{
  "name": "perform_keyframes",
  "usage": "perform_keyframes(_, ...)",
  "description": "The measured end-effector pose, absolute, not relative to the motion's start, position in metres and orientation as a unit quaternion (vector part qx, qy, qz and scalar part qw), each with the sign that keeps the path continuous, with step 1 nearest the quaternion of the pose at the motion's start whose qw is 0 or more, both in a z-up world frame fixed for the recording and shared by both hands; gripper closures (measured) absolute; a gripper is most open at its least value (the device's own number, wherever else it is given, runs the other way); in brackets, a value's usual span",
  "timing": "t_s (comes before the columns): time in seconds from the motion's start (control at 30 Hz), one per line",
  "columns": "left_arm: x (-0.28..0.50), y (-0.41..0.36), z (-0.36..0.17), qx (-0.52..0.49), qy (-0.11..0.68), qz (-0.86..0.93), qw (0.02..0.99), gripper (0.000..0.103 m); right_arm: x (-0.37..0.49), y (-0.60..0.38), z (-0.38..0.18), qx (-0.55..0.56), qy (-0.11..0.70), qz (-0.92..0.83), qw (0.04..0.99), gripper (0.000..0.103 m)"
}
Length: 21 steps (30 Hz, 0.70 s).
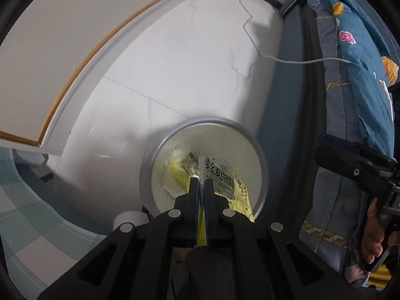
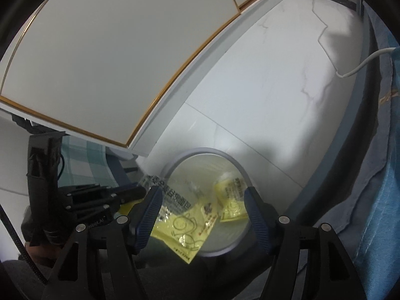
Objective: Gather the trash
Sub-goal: 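Open the right tool over the bin while the left tool opens to drop the bag, then move both open tools back over the brown packets on the table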
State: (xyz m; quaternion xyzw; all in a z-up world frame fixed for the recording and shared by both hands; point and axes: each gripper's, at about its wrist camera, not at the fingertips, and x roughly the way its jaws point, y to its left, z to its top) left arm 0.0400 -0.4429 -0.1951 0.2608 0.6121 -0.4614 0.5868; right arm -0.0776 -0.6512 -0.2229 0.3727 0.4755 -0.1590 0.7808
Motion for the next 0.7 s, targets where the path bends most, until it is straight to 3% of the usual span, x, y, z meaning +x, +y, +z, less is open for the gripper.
perform_keyframes(0.03, 0.039, -0.442, -0.195, 0.263, 0.612, -0.459, 0.588, 0.096, -0.079, -0.652, -0.221, 0.371, 0.476, -0.16, 0.781, 0.034)
perform_keyframes(0.1, 0.04, -0.441, -0.192, 0.267, 0.603, -0.451, 0.601, 0.07, -0.078, -0.652, -0.22, 0.366, 0.478, -0.161, 0.782, 0.031)
perform_keyframes(0.17, 0.04, -0.438, -0.188, 0.256, 0.598, -0.45, 0.612, 0.051, -0.078, -0.649, -0.219, 0.359, 0.479, -0.16, 0.785, 0.029)
perform_keyframes(0.47, 0.052, -0.412, -0.164, 0.196, 0.571, -0.446, 0.661, 0.039, -0.076, -0.637, -0.218, 0.332, 0.488, -0.155, 0.792, 0.022)
perform_keyframes(0.7, 0.052, -0.396, -0.141, 0.191, 0.548, -0.422, 0.697, 0.038, -0.077, -0.628, -0.209, 0.327, 0.488, -0.156, 0.794, 0.021)
